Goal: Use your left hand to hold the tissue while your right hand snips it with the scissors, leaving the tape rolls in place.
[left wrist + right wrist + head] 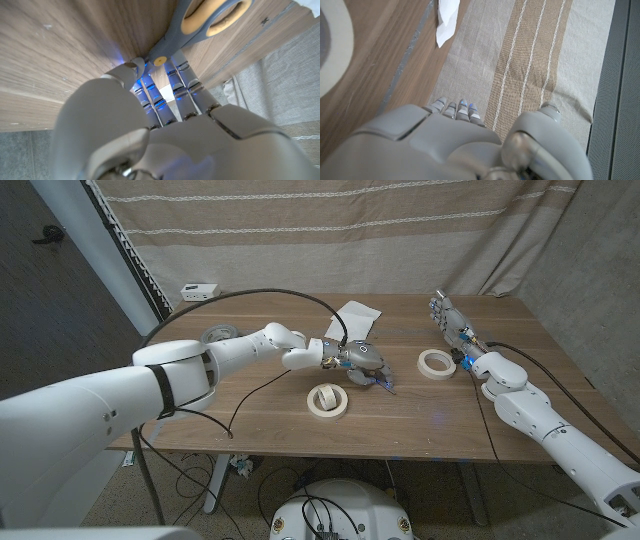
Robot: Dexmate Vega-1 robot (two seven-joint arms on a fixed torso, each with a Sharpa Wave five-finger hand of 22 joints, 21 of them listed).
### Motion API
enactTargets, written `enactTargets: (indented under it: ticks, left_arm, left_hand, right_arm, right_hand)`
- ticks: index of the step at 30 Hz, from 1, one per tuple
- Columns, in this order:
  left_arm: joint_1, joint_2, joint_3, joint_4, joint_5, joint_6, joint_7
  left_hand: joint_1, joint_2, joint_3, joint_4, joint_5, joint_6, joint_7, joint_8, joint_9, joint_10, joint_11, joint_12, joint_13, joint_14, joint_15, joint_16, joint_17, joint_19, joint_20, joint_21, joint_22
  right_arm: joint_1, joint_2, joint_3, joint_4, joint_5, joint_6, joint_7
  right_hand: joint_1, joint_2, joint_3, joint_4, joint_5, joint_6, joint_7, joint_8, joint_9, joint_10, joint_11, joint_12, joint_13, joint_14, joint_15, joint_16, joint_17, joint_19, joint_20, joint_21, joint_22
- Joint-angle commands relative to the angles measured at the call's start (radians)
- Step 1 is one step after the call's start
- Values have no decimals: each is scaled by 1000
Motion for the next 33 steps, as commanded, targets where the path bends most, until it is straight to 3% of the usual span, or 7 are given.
enactTargets:
  ticks: [1,9,14,17,26,33]
  left_arm:
    - [-1,7,43,32,3,-33,187]
    - [-2,0,35,71,-15,-58,288]
    - [13,42,-8,14,-51,-42,324]
    - [23,64,-31,-18,-57,-25,335]
    - [46,100,-74,-68,-57,-11,350]
    - [63,111,-100,-79,-51,-27,405]
  left_hand:
    - [-34,10,18,8,2,383,68,221,54,473,10,104,229,502,-188,-8,216,-5,-97,50,-13]
    - [-47,14,15,6,5,409,72,192,8,484,11,105,221,513,-187,3,210,30,-109,107,-10]
    - [-48,11,13,3,5,408,74,180,-3,489,11,107,219,521,-186,7,210,32,-111,122,-11]
    - [-66,24,12,15,10,369,64,168,15,458,7,106,235,520,-186,7,211,14,-107,134,-16]
    - [-61,32,13,10,10,375,54,176,35,451,7,115,251,518,-186,9,215,-1,-110,148,-19]
    - [-61,38,12,8,9,376,66,183,51,447,7,115,252,521,-186,11,217,3,-110,169,-20]
  right_arm:
    - [-2,0,2,-6,-1,-2,-5]
    - [-5,-1,5,-10,0,0,-8]
    - [-6,0,7,-10,5,2,-4]
    - [-7,0,9,-11,6,5,-4]
    - [-12,-2,13,-18,7,9,-4]
    - [-17,-5,17,-25,6,12,-8]
  right_hand:
    - [3,6,-2,5,7,-6,-4,-3,3,-6,-2,-5,0,-5,0,1,3,-3,-1,0,1]
    - [3,7,-3,5,7,-8,-4,-4,3,-7,-1,-6,1,-5,0,1,3,-3,1,0,1]
    - [3,8,-3,5,6,-9,-5,-4,3,-8,-3,-6,1,-6,0,1,3,-5,2,0,1]
    - [3,8,-3,5,6,-8,-4,-3,3,-7,-4,-5,1,-5,1,2,3,-3,2,0,1]
    - [4,8,-3,5,7,-8,-5,-3,3,-5,-5,-4,1,-3,0,2,3,-3,3,0,1]
    - [4,8,-3,5,6,-8,-5,-3,3,-6,-7,-4,1,-4,0,2,3,-2,3,1,1]
